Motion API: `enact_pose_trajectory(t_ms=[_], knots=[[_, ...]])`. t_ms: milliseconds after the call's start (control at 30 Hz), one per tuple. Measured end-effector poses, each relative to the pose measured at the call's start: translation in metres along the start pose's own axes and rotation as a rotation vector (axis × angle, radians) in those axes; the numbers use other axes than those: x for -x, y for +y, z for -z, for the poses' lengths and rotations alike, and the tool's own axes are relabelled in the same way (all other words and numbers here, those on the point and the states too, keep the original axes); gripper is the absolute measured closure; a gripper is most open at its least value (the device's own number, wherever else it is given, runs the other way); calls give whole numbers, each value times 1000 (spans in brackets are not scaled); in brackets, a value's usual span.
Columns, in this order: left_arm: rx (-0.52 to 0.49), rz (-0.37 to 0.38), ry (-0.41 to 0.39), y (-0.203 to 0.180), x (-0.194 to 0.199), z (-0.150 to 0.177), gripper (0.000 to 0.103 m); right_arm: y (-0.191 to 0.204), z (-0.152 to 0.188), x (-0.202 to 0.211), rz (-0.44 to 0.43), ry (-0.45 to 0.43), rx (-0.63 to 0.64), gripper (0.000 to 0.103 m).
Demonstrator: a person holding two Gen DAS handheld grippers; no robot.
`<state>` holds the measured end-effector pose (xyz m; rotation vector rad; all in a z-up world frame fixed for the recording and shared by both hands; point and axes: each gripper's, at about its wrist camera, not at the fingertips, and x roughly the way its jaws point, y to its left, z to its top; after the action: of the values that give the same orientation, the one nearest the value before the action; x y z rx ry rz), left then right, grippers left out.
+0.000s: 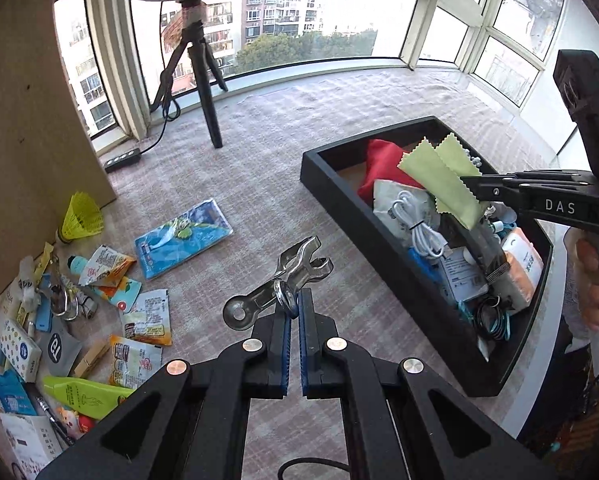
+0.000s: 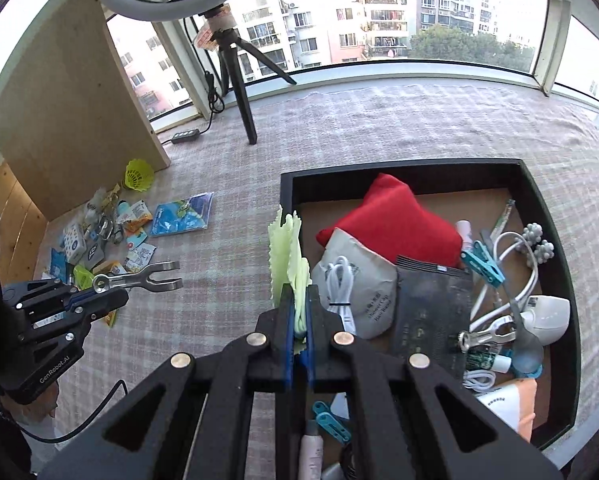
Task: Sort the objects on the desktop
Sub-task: 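Carry the clamp and green cloth over the black tray and open both tools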
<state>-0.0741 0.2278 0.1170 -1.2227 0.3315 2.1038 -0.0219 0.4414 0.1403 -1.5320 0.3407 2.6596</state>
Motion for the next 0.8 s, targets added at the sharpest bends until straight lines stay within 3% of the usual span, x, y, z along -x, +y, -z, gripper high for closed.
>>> enact_pose_trajectory(t_ms=[300,367,400,433,467,500,667,800], knots=[[-128,103,-35,-92,-3,-46,100,-85,12,36,145,-28,-142,98],[-151,141,-33,-112,-5,-52,100,-100,17,42,143,-26,-169,97],[-167,159,-34,-122,-6,-53,97,-107,19,44,130,-23,-180,96],[-184,163,-36,-133,-7,-54,90,-114,21,46,139,-17,-204,87],[-201,156,-29,-142,-10,-54,63,-121,22,48,159,-12,-232,73],[-211,154,-27,-149,-11,-54,50,-126,23,50,166,-15,-250,70],[-234,130,-1,-162,-17,-45,53,-132,29,55,146,-34,-279,69],[-205,114,14,-151,-18,-39,53,-123,28,53,119,-34,-260,69]])
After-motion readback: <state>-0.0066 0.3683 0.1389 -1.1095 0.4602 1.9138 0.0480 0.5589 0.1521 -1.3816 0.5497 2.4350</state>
